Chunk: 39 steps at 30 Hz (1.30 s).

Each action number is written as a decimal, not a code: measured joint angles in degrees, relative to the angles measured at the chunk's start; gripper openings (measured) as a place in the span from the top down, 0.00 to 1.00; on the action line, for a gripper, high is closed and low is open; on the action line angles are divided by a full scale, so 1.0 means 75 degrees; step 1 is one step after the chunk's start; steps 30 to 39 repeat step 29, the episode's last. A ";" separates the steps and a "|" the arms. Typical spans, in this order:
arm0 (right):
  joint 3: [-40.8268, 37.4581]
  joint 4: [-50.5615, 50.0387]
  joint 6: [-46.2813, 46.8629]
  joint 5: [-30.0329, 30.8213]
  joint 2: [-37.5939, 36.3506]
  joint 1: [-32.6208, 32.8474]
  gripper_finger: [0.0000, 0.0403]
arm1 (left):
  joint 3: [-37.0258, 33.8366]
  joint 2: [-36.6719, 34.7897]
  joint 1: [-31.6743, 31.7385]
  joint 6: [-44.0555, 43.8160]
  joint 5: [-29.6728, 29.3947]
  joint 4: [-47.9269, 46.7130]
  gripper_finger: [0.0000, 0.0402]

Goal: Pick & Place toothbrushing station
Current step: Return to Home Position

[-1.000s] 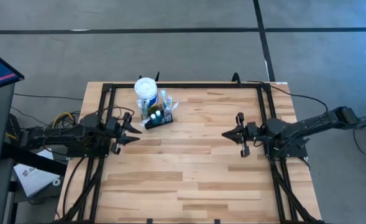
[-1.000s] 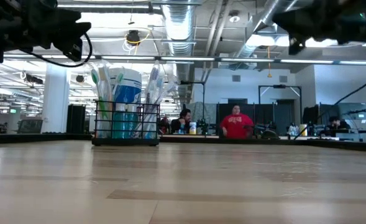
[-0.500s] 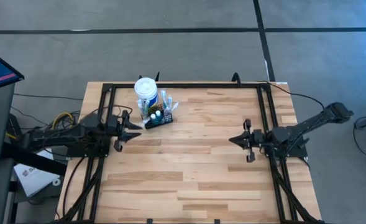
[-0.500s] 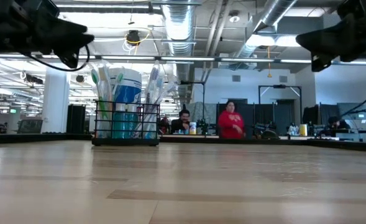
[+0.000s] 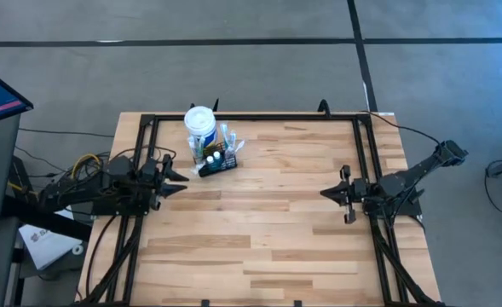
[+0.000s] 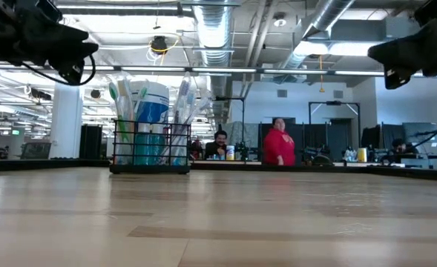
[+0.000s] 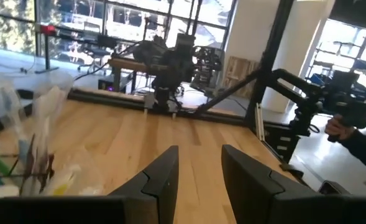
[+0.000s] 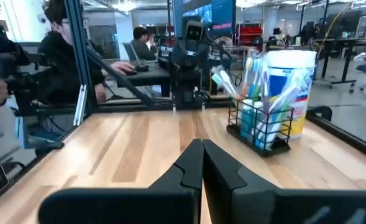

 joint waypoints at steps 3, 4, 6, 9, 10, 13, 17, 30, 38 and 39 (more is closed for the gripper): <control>-0.0003 -0.0063 -0.0163 0.0008 -0.0044 0.0002 1.00 | -0.0013 0.0007 0.0000 0.0158 -0.0136 0.0105 0.71; -0.0003 -0.0031 -0.0392 0.0027 -0.0072 -0.0023 1.00 | -0.0022 0.0010 0.0000 0.0275 -0.0269 0.0190 0.71; -0.0003 0.0024 -0.0638 0.0223 -0.0065 -0.0110 1.00 | -0.0120 0.0007 0.0000 0.0353 -0.0533 0.0474 0.71; -0.0006 -0.0029 -0.0266 0.0226 -0.0063 -0.0220 1.00 | -0.0130 0.0005 0.0000 0.0082 -0.0530 0.0508 0.71; -0.0006 -0.0024 -0.0033 0.0226 -0.0063 -0.0234 1.00 | -0.0130 0.0004 0.0000 0.0019 -0.0510 0.0531 0.71; -0.0006 -0.0056 0.0340 0.0212 -0.0059 -0.0231 0.99 | -0.0132 0.0007 0.0000 0.0089 -0.0510 0.0630 0.71; -0.0006 -0.0055 0.0342 0.0205 -0.0060 -0.0231 0.99 | -0.0196 0.0004 0.0000 0.0341 -0.0507 0.1163 0.71; -0.0012 -0.0056 0.0344 0.0203 -0.0058 -0.0231 0.99 | -0.0709 0.0063 -0.0832 -0.0153 -0.0891 0.1670 0.71; -0.0012 -0.0056 0.0344 0.0203 -0.0058 -0.0231 0.99 | -0.0709 0.0063 -0.0832 -0.0153 -0.0891 0.1670 0.71; -0.0012 -0.0056 0.0344 0.0203 -0.0058 -0.0231 0.99 | -0.0709 0.0063 -0.0832 -0.0153 -0.0891 0.1670 0.71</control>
